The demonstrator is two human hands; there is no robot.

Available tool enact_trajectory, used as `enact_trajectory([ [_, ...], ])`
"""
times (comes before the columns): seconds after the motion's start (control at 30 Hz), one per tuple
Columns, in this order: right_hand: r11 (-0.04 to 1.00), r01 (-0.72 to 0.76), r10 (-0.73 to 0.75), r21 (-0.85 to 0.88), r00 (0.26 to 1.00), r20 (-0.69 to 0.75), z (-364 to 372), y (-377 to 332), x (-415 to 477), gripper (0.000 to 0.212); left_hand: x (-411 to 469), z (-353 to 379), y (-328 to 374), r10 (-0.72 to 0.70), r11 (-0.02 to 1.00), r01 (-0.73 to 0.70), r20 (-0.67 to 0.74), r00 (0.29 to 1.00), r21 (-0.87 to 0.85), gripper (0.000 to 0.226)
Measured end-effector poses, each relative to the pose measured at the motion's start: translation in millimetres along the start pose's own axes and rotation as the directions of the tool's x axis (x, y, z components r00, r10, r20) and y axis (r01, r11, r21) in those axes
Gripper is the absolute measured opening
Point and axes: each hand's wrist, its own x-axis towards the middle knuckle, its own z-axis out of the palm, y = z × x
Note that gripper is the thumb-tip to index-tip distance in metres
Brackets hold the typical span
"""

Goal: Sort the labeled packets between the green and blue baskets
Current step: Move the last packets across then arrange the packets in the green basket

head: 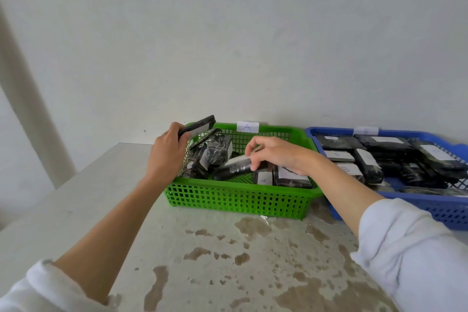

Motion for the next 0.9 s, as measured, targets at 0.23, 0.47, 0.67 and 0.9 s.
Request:
enact_trajectory([
  [0.23, 0.993, -0.064, 0.081, -0.098, 0.980, 0.180, 32, -12, 18, 0.021, -2, -3, -3, -0.150, 0.966, 0.145, -0.009, 0.989, -0.215, 0.020],
  [0.47, 0.978, 0.004, 0.029, -0.211, 0.988, 0.155, 42, -11, 31, 0.026, -6, -2, 1, -0.112, 0.982, 0.110, -0.008, 0.994, -0.154, 0.022],
  [0.67, 0.899, 0.046, 0.043, -0.435, 0.980, 0.194, 48, -4, 35, 0.057, -8, -2, 2, -0.084, 0.987, 0.081, -0.014, 0.996, -0.140, 0.024],
  [0.9, 0.843, 0.056, 0.064, -0.534, 0.977, 0.203, 43, -4, 40, 0.052, -8, -3, 3, -0.056, 0.991, 0.055, -0.005, 0.998, -0.120, 0.024],
])
